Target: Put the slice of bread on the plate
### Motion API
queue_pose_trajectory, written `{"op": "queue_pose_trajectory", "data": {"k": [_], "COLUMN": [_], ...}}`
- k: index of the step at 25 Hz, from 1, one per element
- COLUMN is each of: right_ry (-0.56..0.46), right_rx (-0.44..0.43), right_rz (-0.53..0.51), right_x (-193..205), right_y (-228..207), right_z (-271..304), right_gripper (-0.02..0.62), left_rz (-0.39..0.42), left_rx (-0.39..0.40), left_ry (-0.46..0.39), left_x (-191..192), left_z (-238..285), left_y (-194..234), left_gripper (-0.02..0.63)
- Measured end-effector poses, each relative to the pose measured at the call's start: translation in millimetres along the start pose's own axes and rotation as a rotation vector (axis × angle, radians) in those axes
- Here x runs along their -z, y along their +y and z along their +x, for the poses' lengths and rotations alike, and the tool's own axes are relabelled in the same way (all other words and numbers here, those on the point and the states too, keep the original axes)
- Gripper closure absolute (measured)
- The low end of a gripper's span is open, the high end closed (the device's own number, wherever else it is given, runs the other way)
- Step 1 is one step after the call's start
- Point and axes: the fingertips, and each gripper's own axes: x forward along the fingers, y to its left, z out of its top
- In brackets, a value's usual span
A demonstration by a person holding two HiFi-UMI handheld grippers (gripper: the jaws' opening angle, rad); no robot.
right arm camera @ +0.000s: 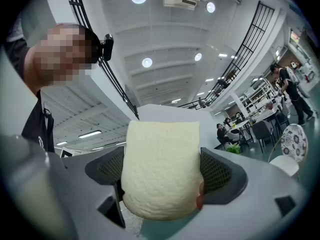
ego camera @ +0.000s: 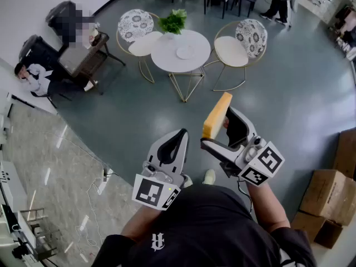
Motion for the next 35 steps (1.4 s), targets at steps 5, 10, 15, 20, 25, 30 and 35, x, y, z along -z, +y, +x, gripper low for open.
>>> {"op": "queue_pose_trajectory", "data": {"k": [5,10,15,20,25,30,35], "right_ry": [0.000,0.003,0.002,-0.010,-0.021,-0.030,-0.037], "right_rx": [-0.003,-0.005,-0.003,0.005,0.012,0.014,0.016], "right_rz": [-0.006,-0.015,-0.031,-0.031,-0.033,-0.026,-0.021], "right_x": [-1,-5,-6,-10,-15,-18,-24], "right_y": [4,4,5,4,2,1,1], "right_z": [0,2,-4,-1,-4,-8,-16], "right_gripper": [0.111,0.110,0.110,0.110,0.110,0.110,0.110], "left_rz": [-0.002,-0.010,-0.015,-0.014,-0.014,-0.009,0.004], "left_rx": [0.002,0.003,0.007,0.007,0.009,0.008,-0.006], "left_ry": [-0.004,-0.008,-0.007,-0.013,-0.012,-0.012,-0.014], "left_x": [-2,-5,1,-1,-1,-3,-7], "left_z": [-2,2,3,3,6,7,7], "left_y": [-1,1,-2,3,1,-2,-5], "left_gripper": [0.598,0.598,0.598,0.598,0.598,0.598,0.598]}}
